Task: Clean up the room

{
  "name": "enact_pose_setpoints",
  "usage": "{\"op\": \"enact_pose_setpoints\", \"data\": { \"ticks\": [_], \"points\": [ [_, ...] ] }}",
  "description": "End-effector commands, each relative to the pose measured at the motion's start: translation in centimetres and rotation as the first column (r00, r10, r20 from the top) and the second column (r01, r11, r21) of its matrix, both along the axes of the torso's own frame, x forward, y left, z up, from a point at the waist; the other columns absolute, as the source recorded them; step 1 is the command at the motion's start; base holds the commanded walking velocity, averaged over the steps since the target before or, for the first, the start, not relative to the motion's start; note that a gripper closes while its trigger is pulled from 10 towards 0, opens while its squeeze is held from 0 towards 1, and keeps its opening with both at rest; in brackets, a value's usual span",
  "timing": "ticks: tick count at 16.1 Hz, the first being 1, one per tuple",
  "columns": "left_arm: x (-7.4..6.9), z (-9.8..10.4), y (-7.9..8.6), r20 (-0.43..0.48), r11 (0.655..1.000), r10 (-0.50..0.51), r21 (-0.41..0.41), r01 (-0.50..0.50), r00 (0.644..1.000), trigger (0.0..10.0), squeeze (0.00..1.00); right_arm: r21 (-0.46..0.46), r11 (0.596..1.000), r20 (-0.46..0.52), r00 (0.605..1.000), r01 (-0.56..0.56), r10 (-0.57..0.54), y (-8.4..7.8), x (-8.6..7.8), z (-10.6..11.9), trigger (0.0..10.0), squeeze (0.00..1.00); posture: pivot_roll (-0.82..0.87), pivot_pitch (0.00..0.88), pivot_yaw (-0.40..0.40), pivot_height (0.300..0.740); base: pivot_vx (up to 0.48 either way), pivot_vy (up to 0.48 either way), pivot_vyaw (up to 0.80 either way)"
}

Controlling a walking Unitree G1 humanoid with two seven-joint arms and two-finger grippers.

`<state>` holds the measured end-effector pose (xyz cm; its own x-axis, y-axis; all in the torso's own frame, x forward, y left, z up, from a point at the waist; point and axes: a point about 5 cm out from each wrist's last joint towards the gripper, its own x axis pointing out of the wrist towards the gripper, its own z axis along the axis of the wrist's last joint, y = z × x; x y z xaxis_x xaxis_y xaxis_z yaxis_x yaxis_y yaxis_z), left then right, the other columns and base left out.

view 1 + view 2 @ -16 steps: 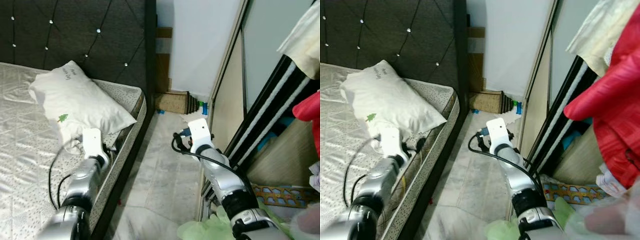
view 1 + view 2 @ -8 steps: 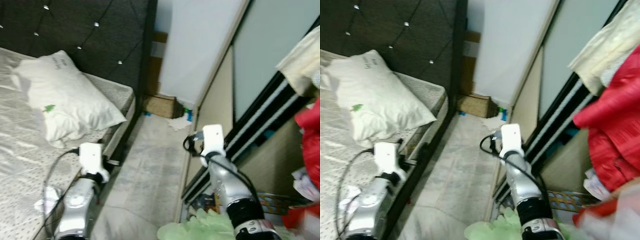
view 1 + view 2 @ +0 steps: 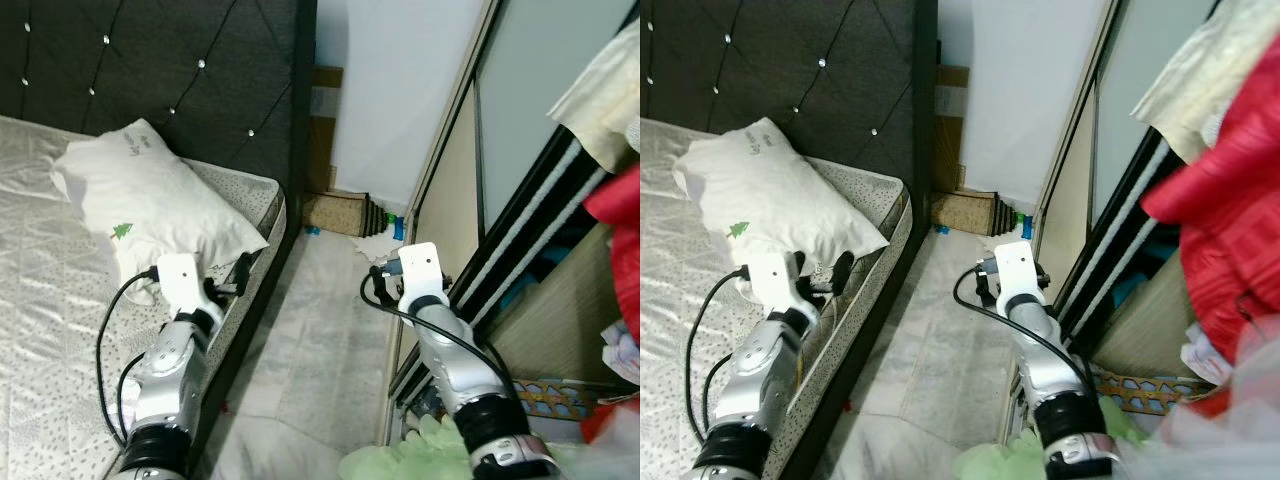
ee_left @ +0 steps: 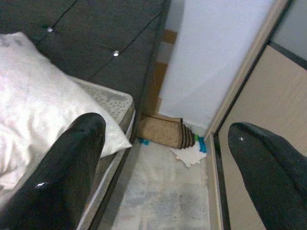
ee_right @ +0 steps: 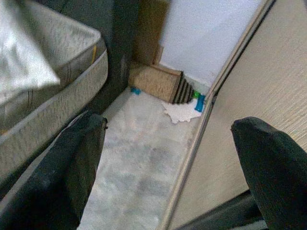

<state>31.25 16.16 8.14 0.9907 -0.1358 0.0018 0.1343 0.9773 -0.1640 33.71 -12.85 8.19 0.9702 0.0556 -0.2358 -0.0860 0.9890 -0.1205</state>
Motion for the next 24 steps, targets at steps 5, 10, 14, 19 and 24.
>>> {"op": "enact_pose_setpoints", "data": {
  "ticks": [5, 10, 14, 19, 24],
  "points": [
    [-0.4, 0.2, -0.8, 0.019, 0.999, 0.016, 0.050, -0.017, 1.000, 10.0, 0.00, 0.095, 0.986, 0.047, 0.990, -0.135, 0.131, 3.6, -1.9, -0.4, 10.0, 0.00, -0.01, 0.000, -0.049, 0.740, 0.000, 0.000, 0.00],
    [-0.7, -1.5, -0.7, -0.052, 1.000, 0.029, 0.014, -0.028, 0.998, 10.0, 0.00, 0.064, 0.963, 0.026, 0.965, -0.264, 0.262, 5.4, -2.4, 0.3, 10.0, 0.00, -0.13, 0.000, -0.063, 0.740, 0.000, 0.000, 0.00],
    [0.0, -0.9, -2.3, -0.048, 1.000, 0.006, 0.000, -0.006, 0.999, 10.0, 0.00, 0.069, 0.976, 0.047, 0.978, -0.207, 0.204, 3.8, -2.0, -0.3, 10.0, 0.00, -0.08, 0.000, -0.002, 0.740, 0.000, 0.000, 0.00],
    [-1.4, -0.8, -1.6, -0.056, 1.000, 0.014, -0.014, -0.015, 0.998, 10.0, 0.00, 0.130, 0.971, 0.094, 0.977, -0.203, 0.192, 3.7, -2.6, 0.5, 10.0, 0.00, -0.07, 0.000, -0.034, 0.740, 0.000, 0.000, 0.00],
    [-2.5, 0.0, -2.8, -0.041, 0.993, -0.107, -0.043, 0.105, 0.993, 10.0, 0.00, 0.195, 0.967, 0.065, 0.986, -0.162, 0.152, 2.8, -2.2, -0.4, 10.0, 0.00, -0.08, 0.000, -0.077, 0.740, 0.000, 0.000, 0.76]
  ]
}}
